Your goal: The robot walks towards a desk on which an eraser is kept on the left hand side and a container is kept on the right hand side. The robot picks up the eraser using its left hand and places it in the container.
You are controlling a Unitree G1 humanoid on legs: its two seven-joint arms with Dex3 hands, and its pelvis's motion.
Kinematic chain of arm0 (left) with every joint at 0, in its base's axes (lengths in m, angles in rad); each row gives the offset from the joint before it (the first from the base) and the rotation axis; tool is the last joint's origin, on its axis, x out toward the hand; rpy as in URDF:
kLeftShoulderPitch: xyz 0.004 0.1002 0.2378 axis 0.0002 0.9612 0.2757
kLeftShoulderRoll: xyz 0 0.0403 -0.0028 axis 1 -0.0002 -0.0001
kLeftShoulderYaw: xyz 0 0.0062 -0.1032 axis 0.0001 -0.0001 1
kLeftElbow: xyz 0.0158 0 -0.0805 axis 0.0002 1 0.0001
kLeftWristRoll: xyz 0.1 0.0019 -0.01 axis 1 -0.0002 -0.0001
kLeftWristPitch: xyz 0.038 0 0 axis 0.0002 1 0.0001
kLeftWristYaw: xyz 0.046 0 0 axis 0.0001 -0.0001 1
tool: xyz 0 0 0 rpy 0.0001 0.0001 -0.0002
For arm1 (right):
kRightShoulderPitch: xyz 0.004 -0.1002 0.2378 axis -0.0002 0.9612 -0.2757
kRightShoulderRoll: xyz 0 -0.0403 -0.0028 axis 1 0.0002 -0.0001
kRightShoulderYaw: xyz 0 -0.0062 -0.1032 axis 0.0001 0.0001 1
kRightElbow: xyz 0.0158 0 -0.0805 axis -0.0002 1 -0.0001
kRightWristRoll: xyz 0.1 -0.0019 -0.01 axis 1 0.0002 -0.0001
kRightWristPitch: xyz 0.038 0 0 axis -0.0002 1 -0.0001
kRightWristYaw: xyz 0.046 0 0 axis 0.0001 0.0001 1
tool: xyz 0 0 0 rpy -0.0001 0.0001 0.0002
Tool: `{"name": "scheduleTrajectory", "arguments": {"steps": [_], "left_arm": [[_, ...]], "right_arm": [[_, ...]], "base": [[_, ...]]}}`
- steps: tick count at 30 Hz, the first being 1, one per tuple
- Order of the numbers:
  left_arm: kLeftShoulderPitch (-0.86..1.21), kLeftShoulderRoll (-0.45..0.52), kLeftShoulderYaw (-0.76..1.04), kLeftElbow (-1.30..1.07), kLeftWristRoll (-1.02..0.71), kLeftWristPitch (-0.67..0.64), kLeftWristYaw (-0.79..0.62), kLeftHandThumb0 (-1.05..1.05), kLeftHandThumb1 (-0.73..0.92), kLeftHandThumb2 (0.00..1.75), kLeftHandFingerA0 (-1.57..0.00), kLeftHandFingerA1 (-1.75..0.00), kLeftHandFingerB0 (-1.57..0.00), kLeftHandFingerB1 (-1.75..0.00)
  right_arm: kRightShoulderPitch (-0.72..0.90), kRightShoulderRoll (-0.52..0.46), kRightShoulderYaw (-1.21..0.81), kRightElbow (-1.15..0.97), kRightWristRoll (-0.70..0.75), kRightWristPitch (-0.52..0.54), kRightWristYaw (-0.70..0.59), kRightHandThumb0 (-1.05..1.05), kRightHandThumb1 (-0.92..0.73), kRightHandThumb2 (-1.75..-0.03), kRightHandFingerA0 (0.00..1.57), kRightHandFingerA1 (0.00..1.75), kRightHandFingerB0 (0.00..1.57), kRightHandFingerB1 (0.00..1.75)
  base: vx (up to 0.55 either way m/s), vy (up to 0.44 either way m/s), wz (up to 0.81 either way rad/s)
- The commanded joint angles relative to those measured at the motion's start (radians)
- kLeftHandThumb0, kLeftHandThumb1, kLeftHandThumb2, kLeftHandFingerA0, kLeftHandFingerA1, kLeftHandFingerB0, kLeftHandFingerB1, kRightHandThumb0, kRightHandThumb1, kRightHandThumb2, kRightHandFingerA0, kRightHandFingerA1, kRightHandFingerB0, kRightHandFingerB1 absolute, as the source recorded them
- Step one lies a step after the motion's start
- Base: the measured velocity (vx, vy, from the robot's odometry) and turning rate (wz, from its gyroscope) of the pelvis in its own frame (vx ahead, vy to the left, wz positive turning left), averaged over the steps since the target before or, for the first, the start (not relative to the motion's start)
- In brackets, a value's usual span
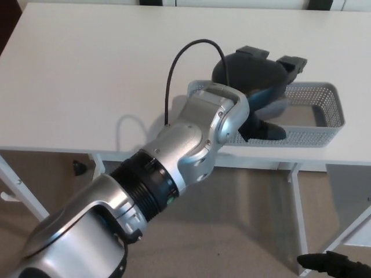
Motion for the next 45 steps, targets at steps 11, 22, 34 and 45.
{"name": "scheduleTrajectory", "arguments": {"steps": [11, 22, 34, 45], "left_arm": [[0.226, 0.264, 0.104, -0.537, -0.012, -0.042, -0.164, -0.99, 0.64, 1.04, 0.0, 0.0, 0.0, -0.05], [0.689, 0.521, 0.331, -1.319, -0.458, -0.343, -0.256, -0.72, 0.64, 0.63, -0.06, -0.16, -0.17, -0.31], [1.422, 0.607, 0.908, -1.553, -1.337, -0.26, -0.634, -0.72, 0.69, 0.62, -0.45, -0.34, -0.54, -0.37], [1.565, 0.586, 1.043, -0.919, -1.005, -0.512, -0.669, -0.83, 0.67, 1.03, -0.39, -0.5, -0.29, -0.43]], "right_arm": [[-0.039, -0.012, 0.009, 0.024, -0.021, -0.021, -0.003, -0.19, -0.54, -0.55, 0.63, 0.51, 0.39, 0.43], [-0.03, -0.019, 0.003, 0.037, -0.01, -0.029, 0.013, -0.25, -0.53, -0.55, 0.65, 0.53, 0.4, 0.43], [-0.131, -0.017, -0.003, 0.128, -0.018, -0.004, 0.0, -0.2, -0.53, -0.55, 0.59, 0.49, 0.41, 0.42], [-0.191, -0.015, 0.006, 0.203, -0.054, -0.029, -0.044, -0.2, -0.51, -0.54, 0.6, 0.49, 0.45, 0.43]], "base": [[0.0, 0.0, 0.0], [0.0, 0.0, 0.0], [0.0, 0.0, 0.0], [0.0, 0.0, 0.0]]}}
